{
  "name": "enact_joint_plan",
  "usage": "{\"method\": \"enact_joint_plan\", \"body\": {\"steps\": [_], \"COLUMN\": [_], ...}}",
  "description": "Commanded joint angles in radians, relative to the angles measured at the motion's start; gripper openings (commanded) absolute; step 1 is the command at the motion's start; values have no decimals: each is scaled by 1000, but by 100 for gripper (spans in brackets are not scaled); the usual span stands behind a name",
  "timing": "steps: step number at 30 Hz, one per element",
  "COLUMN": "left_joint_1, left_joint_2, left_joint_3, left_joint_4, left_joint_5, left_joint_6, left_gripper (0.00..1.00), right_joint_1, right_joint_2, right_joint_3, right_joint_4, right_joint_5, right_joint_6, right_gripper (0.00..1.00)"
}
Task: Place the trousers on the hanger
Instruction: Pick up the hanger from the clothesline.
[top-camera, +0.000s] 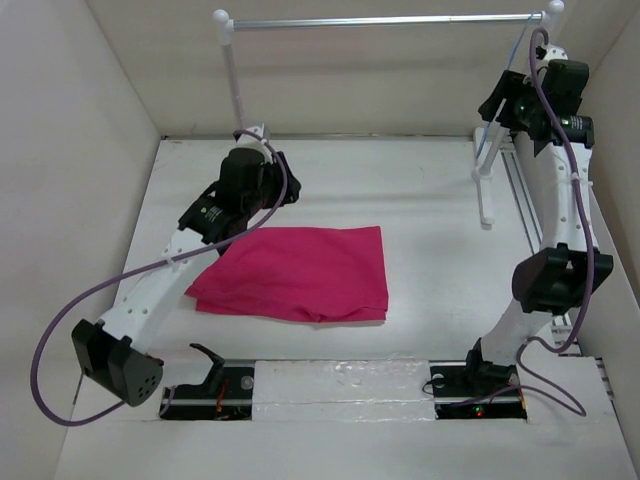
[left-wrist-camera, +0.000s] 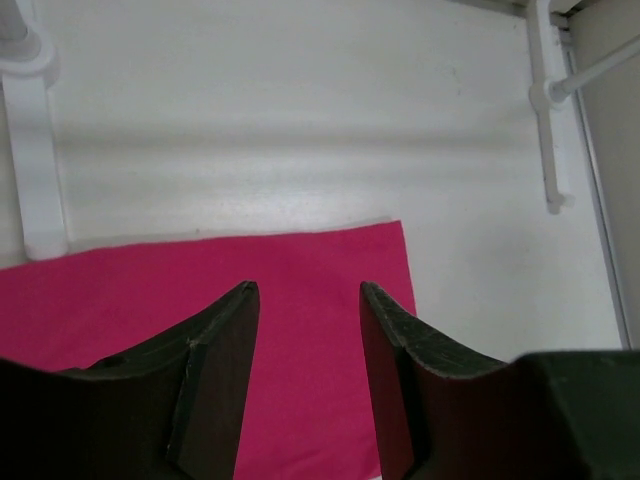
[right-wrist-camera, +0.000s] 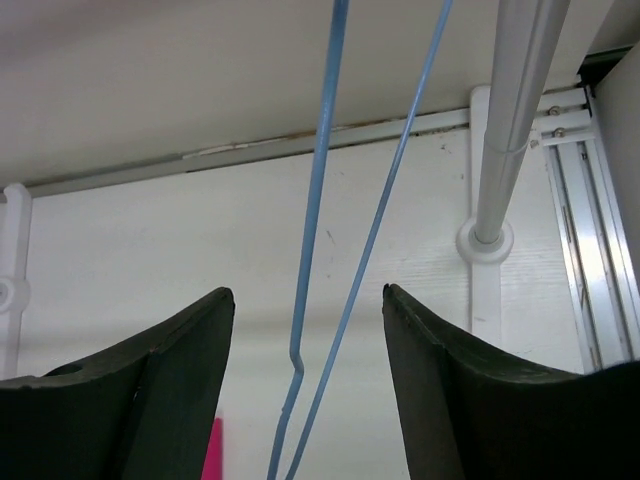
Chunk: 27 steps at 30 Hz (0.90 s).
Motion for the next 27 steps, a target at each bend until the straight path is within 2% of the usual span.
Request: {"method": "enact_joint_plan", "body": {"steps": [1,4,7,9,13,20,21,23,27], "left_joint_1": [-1,-1,-1,-1,-1,-44,-57,-129,-284], "left_joint_2": [-53,-73,-73,-67,-35,48,80,120,297], "left_joint_3": [-119,-166,-160,-130,-55,154,224,305,599], "left_joint_4": [22,21,13,5,-5,-41,-45,-67,-113], "left_joint_5": [12,17,15,29,64,141,144,123,45], "left_joint_6": [-16,-30,-36,-39,-47,-44,-43,-30,-13], "left_gripper": [41,41,41,42,55,58,58,59,61], "right_joint_1": [-23,-23,-23,-23,-14,-14,-14,-14,6], "right_joint_2": [-66,-54,-84,-118,-161,-264,-276,-308,-403], "right_joint_3": [-37,-57,-90,-123,-120,-181,-201,-268,-451], "right_joint_4": [118,136,173,217,242,238,231,210,210], "right_joint_5": [-71,-107,-91,-104,-127,-156,-159,-174,-177], "right_joint_6": [21,21,18,18,-11,-73,-78,-94,-122], "right_gripper": [66,31,2,0,0,0,0,0,0]}}
